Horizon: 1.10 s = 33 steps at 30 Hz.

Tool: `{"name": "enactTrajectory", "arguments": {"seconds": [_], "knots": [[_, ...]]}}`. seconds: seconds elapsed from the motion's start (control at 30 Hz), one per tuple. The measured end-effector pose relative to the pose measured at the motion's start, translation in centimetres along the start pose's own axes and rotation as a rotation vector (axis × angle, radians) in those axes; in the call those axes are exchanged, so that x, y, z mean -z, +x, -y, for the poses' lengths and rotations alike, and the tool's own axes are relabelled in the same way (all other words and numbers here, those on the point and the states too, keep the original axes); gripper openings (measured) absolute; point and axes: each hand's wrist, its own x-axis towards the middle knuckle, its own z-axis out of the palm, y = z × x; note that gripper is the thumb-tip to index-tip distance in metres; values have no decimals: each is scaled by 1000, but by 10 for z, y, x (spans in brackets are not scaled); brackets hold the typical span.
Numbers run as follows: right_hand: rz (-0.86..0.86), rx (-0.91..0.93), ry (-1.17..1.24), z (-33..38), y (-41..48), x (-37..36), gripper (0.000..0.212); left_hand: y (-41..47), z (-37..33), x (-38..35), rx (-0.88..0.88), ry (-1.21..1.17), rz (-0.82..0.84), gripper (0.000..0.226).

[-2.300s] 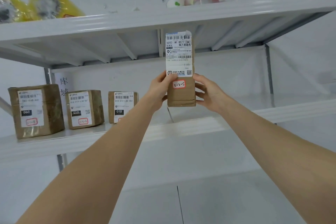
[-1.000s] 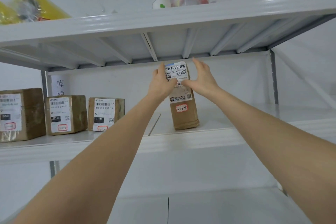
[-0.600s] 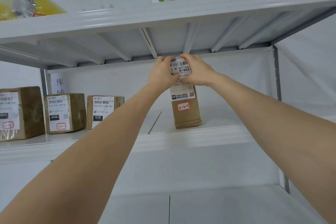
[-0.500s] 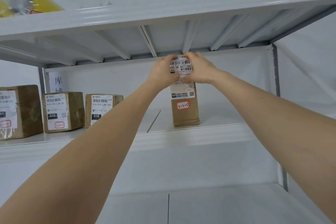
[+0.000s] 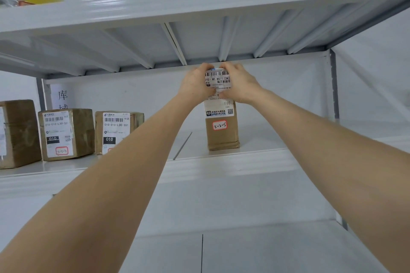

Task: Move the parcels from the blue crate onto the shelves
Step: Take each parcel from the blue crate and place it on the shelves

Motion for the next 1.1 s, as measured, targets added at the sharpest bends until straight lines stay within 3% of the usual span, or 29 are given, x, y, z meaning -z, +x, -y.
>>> {"name": "enactTrajectory", "arguments": {"seconds": [1.1], "knots": [[-18, -51, 42, -35, 44, -58, 71, 39, 34, -55, 54, 6, 25, 62]]}}
